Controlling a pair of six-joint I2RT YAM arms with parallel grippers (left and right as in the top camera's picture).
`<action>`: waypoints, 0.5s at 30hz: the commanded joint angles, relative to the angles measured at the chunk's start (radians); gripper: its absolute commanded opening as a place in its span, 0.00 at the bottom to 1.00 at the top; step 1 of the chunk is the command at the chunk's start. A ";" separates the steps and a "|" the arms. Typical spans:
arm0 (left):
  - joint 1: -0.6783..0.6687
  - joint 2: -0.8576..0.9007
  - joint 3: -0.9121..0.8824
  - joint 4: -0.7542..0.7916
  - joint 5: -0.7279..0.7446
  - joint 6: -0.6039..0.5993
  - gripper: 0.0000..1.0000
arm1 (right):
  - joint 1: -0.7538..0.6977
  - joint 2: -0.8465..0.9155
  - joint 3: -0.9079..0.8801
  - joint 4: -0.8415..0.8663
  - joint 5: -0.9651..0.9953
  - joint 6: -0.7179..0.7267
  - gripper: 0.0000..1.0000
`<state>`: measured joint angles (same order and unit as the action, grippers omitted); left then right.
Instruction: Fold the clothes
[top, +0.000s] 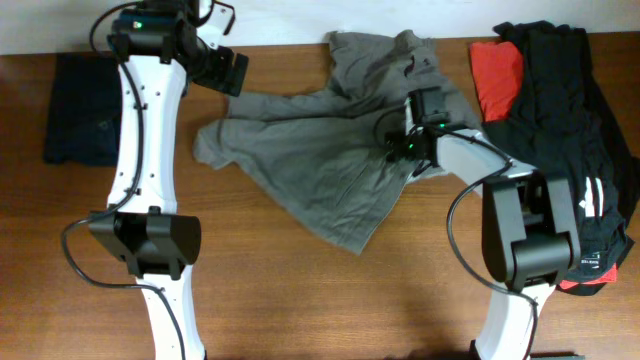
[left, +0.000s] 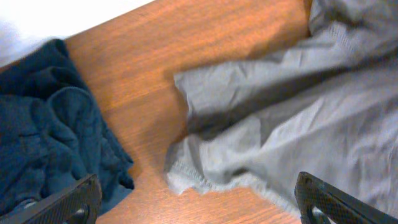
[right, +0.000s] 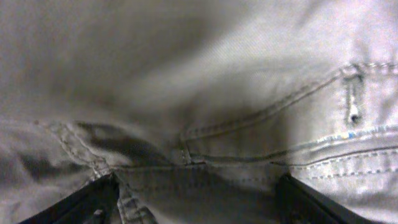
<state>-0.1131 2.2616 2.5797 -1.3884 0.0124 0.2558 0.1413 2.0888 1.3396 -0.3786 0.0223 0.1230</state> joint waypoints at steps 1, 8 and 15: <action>-0.009 0.018 -0.051 0.026 0.026 0.038 0.99 | -0.098 0.146 -0.067 0.047 0.035 0.020 0.86; -0.016 0.018 -0.188 0.104 0.026 0.038 0.99 | -0.235 0.145 0.065 -0.023 0.026 0.012 0.91; -0.016 0.020 -0.286 0.202 0.058 0.136 0.99 | -0.266 0.138 0.421 -0.467 -0.117 -0.050 0.91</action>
<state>-0.1261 2.2696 2.3383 -1.2224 0.0273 0.3012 -0.1146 2.1990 1.6241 -0.7174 -0.0368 0.0933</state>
